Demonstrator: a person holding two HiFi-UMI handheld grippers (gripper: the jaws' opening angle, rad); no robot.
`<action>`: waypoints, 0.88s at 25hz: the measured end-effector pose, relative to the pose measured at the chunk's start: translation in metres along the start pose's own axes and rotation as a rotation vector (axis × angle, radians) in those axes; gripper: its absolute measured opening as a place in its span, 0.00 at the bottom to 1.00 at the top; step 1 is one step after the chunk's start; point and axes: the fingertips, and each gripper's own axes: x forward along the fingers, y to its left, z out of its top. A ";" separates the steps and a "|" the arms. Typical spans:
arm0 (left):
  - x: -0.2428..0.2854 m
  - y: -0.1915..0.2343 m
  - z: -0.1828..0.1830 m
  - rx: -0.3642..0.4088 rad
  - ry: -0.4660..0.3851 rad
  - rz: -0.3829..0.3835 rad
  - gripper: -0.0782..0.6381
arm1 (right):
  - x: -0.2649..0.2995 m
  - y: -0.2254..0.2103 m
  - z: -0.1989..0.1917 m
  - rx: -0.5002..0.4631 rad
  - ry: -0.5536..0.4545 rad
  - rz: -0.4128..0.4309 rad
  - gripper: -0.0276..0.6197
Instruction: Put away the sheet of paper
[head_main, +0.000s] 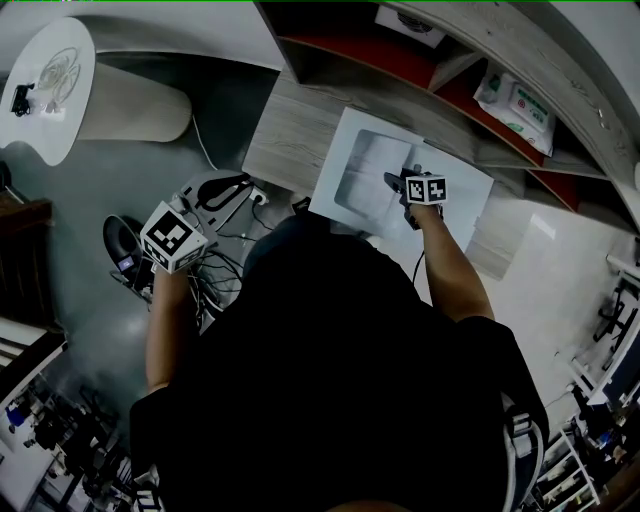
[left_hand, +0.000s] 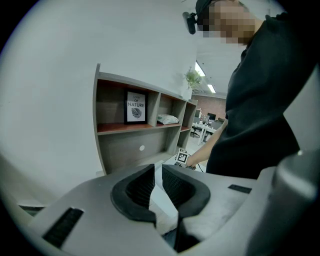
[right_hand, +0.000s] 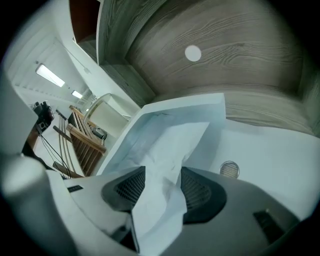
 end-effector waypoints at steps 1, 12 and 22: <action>0.001 -0.001 0.001 0.002 -0.001 -0.001 0.14 | -0.002 -0.002 0.001 0.002 -0.007 -0.006 0.37; 0.011 -0.008 0.010 0.020 -0.010 -0.022 0.14 | -0.034 -0.022 0.004 0.026 -0.081 -0.078 0.38; 0.028 -0.021 0.018 0.044 -0.029 -0.068 0.14 | -0.083 -0.029 0.012 0.031 -0.206 -0.146 0.38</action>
